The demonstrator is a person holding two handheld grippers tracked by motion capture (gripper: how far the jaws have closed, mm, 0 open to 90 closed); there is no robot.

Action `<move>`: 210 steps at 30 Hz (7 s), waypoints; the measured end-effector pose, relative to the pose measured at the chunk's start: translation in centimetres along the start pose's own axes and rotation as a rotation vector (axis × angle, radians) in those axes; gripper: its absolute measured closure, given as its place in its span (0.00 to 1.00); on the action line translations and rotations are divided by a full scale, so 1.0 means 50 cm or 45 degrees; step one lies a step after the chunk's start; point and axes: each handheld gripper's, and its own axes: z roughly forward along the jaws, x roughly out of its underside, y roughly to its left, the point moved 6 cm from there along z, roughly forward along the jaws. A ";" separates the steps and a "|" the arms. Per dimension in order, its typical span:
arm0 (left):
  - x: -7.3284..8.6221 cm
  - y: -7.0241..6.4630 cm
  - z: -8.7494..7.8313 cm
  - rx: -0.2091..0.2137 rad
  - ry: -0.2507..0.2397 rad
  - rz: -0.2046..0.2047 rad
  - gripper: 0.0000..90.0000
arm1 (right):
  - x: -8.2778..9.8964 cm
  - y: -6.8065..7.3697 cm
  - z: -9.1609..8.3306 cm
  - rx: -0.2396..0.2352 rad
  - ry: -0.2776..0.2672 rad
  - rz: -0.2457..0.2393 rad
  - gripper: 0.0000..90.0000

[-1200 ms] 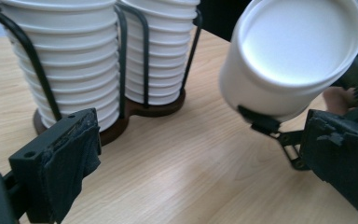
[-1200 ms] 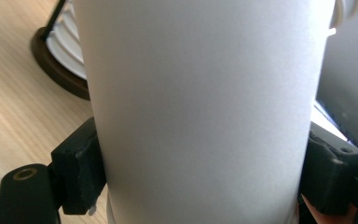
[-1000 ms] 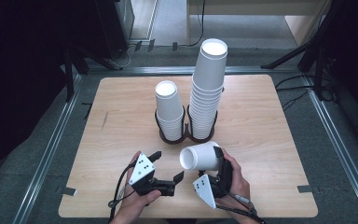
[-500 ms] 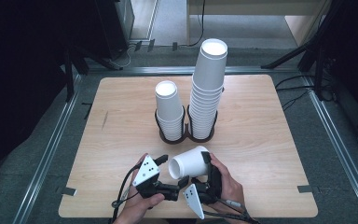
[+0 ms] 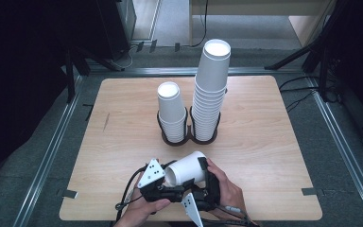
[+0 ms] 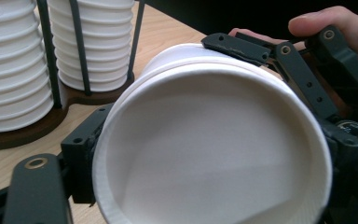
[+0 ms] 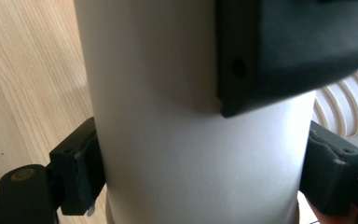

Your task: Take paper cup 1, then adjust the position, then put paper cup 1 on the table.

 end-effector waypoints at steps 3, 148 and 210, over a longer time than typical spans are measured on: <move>0.000 0.001 0.001 0.004 0.005 0.003 0.20 | 0.001 0.001 0.000 0.002 -0.001 -0.007 0.16; -0.008 -0.019 -0.009 -0.015 -0.338 -0.015 0.10 | 0.031 -0.208 -0.024 -0.170 -0.019 2.324 0.17; -0.015 0.095 -0.050 -0.231 -0.316 -0.068 0.10 | 0.258 -0.298 0.065 0.342 0.160 1.352 0.16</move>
